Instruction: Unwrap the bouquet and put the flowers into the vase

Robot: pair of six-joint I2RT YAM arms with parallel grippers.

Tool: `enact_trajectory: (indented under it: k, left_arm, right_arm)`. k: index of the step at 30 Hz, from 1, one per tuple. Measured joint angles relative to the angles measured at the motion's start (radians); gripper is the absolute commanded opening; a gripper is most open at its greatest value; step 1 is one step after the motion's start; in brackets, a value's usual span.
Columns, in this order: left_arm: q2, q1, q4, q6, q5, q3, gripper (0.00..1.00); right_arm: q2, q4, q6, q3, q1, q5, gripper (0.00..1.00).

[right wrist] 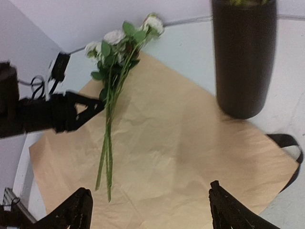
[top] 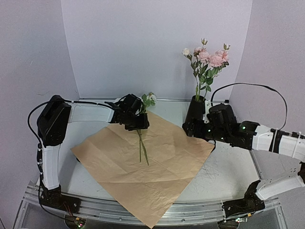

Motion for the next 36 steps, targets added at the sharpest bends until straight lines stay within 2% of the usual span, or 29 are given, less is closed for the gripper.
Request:
enact_trajectory:
  k: [9,19,23,30,36]
  left_arm:
    - [0.082,0.036,-0.072,-0.044,-0.044,0.052,0.53]
    - [0.121,0.051,-0.101,-0.056,-0.051,0.079,0.34]
    - [0.132,0.053,-0.101,-0.053,-0.049,0.079,0.3]
    - [0.138,0.059,-0.103,-0.05,-0.04,0.1,0.08]
    - [0.151,0.061,-0.102,-0.049,-0.025,0.123,0.24]
  right_arm:
    - [0.219,0.047,0.064,0.012,0.179,-0.029,0.81]
    - [0.293,0.083,0.075,0.095,0.204,-0.035,0.81]
    - [0.296,0.088,0.075,0.101,0.204,-0.035,0.81]
    - [0.298,0.088,0.075,0.101,0.204,-0.034,0.8]
    - [0.298,0.088,0.077,0.101,0.204,-0.033,0.8]
